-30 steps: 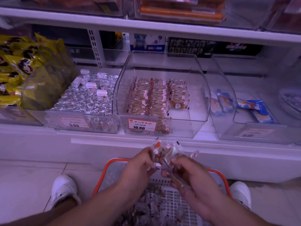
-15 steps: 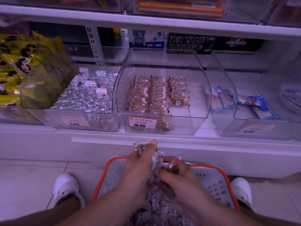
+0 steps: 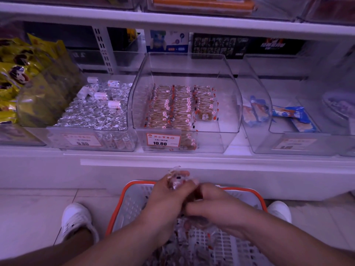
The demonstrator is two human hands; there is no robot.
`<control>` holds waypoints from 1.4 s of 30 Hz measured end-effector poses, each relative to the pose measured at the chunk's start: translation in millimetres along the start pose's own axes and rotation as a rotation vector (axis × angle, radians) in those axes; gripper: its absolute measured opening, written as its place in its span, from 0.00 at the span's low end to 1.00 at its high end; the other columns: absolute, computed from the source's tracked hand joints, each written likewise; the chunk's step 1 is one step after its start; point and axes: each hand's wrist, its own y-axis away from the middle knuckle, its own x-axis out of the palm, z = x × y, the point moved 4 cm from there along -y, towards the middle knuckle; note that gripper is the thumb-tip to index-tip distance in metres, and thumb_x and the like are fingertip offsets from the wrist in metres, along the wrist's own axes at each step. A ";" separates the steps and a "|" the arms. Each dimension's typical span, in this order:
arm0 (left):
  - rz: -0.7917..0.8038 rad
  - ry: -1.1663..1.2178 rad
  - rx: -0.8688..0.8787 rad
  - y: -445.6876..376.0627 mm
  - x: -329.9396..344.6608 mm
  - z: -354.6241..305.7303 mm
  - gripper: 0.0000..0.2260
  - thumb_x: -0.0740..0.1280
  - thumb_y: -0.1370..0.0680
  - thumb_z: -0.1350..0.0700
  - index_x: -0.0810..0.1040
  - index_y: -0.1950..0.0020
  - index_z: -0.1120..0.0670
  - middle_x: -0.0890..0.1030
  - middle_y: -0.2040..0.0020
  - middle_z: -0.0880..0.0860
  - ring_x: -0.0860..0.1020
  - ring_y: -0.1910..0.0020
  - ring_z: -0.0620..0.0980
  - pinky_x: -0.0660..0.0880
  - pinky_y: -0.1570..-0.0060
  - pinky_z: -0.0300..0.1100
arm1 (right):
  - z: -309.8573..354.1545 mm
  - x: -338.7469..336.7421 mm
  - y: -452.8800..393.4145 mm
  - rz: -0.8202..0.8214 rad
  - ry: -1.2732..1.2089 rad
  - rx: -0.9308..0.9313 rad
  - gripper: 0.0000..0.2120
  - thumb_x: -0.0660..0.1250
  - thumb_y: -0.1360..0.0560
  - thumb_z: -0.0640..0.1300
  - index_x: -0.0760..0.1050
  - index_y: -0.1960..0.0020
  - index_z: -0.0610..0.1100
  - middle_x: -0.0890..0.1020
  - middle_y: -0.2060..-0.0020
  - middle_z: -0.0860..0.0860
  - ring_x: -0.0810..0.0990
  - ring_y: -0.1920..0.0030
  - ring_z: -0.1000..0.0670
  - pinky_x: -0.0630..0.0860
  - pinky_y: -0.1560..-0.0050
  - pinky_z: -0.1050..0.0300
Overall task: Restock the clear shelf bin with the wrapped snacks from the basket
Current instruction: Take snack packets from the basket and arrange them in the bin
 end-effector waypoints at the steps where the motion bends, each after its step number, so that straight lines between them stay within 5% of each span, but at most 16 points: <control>1: -0.054 0.008 0.003 -1.3 -2.0 -0.5 0.10 0.73 0.26 0.62 0.79 0.47 0.62 0.81 0.60 0.61 0.79 0.64 0.55 0.74 0.72 0.42 | -0.5 -2.6 -1.0 -0.023 -0.013 0.011 0.12 0.63 0.28 0.26 0.80 0.56 0.39 0.79 0.69 0.47 0.75 0.69 0.51 0.73 0.63 0.57; 4: -0.175 0.123 -0.025 -10.2 -13.2 -2.7 0.07 0.69 0.24 0.62 0.79 0.50 0.65 0.80 0.60 0.63 0.78 0.67 0.57 0.74 0.75 0.45 | -1.9 -13.9 -1.2 -0.066 -0.024 0.045 0.09 0.68 0.28 0.28 0.80 0.48 0.32 0.81 0.59 0.40 0.77 0.61 0.44 0.73 0.61 0.56; 6: -0.210 0.175 -0.021 -15.4 -21.8 -12.4 0.07 0.70 0.25 0.61 0.80 0.49 0.63 0.81 0.58 0.65 0.80 0.65 0.58 0.80 0.67 0.56 | -1.7 -29.7 0.6 -0.179 0.001 0.066 0.18 0.74 0.29 0.34 0.77 0.40 0.39 0.84 0.50 0.43 0.82 0.61 0.48 0.76 0.63 0.59; 9: -0.177 0.171 -0.007 -22.5 -31.8 -23.2 0.04 0.69 0.24 0.61 0.80 0.51 0.61 0.81 0.61 0.63 0.80 0.67 0.57 0.78 0.51 0.64 | 11.7 -62.0 5.8 -0.512 0.056 -0.160 0.20 0.77 0.31 0.34 0.78 0.42 0.42 0.86 0.60 0.42 0.83 0.65 0.52 0.78 0.65 0.62; 13: -0.076 0.174 -0.021 -17.9 -15.6 -8.4 0.02 0.70 0.23 0.62 0.81 0.52 0.58 0.81 0.59 0.61 0.79 0.64 0.56 0.80 0.55 0.59 | 22.5 -68.5 5.3 -0.795 0.067 -0.428 0.16 0.76 0.30 0.34 0.80 0.48 0.50 0.84 0.64 0.49 0.83 0.65 0.54 0.80 0.62 0.61; 18: -0.073 0.234 0.014 -12.5 1.2 14.1 0.15 0.72 0.26 0.53 0.80 0.44 0.61 0.84 0.49 0.64 0.84 0.51 0.61 0.82 0.56 0.52 | -3.9 -13.3 -17.3 -0.658 -0.076 -0.242 0.11 0.68 0.22 0.41 0.81 0.41 0.46 0.86 0.52 0.54 0.84 0.50 0.58 0.78 0.41 0.56; 22: -0.125 0.174 0.097 -16.9 -5.9 10.3 0.19 0.72 0.29 0.46 0.80 0.50 0.61 0.81 0.59 0.61 0.79 0.59 0.57 0.75 0.56 0.49 | -4.0 -6.1 -19.8 -0.302 -0.404 -0.120 0.16 0.62 0.35 0.36 0.78 0.51 0.29 0.81 0.50 0.30 0.81 0.52 0.39 0.77 0.50 0.48; 26: -0.099 0.083 0.169 -18.0 -11.2 0.2 0.19 0.70 0.28 0.42 0.80 0.54 0.58 0.81 0.61 0.60 0.79 0.63 0.54 0.77 0.61 0.46 | 9.4 -21.5 -10.6 -0.186 -0.128 -0.159 0.15 0.62 0.22 0.30 0.83 0.42 0.41 0.86 0.47 0.43 0.83 0.47 0.49 0.77 0.39 0.54; 28: -0.102 0.098 0.175 -16.6 -12.4 -2.2 0.17 0.70 0.30 0.41 0.80 0.56 0.55 0.82 0.59 0.60 0.80 0.62 0.55 0.79 0.60 0.47 | 7.9 -24.6 -8.3 -0.228 -0.067 -0.165 0.14 0.66 0.23 0.31 0.82 0.41 0.43 0.86 0.49 0.45 0.82 0.53 0.55 0.78 0.49 0.64; 30: -0.126 0.132 0.165 -13.6 -12.3 -4.6 0.20 0.70 0.31 0.40 0.81 0.54 0.56 0.83 0.56 0.63 0.81 0.60 0.57 0.79 0.58 0.51 | 3.4 -21.1 -7.9 -0.301 -0.156 -0.138 0.15 0.69 0.24 0.33 0.81 0.39 0.43 0.87 0.52 0.46 0.81 0.58 0.56 0.76 0.57 0.66; 34: -0.106 0.116 0.176 -7.2 -4.5 -9.0 0.24 0.69 0.34 0.36 0.81 0.51 0.54 0.84 0.54 0.65 0.83 0.58 0.58 0.80 0.59 0.49 | -5.6 -0.2 -11.5 -0.254 -0.525 0.014 0.16 0.65 0.26 0.37 0.78 0.39 0.36 0.82 0.44 0.34 0.79 0.54 0.43 0.77 0.52 0.49; 37: -0.081 0.069 0.185 -3.5 0.2 -10.3 0.29 0.76 0.40 0.43 0.78 0.43 0.54 0.85 0.54 0.59 0.84 0.57 0.53 0.81 0.62 0.43 | -4.0 5.4 -12.6 -0.144 -0.618 0.060 0.20 0.61 0.27 0.42 0.78 0.39 0.34 0.80 0.40 0.34 0.77 0.48 0.41 0.74 0.44 0.43; 42: -0.085 -0.104 0.302 -1.0 -4.4 -18.7 0.28 0.76 0.41 0.39 0.81 0.45 0.51 0.86 0.55 0.52 0.85 0.56 0.45 0.78 0.62 0.34 | 8.9 7.8 -10.1 0.079 -0.690 -0.038 0.18 0.60 0.27 0.42 0.78 0.40 0.36 0.81 0.42 0.40 0.79 0.50 0.47 0.78 0.49 0.54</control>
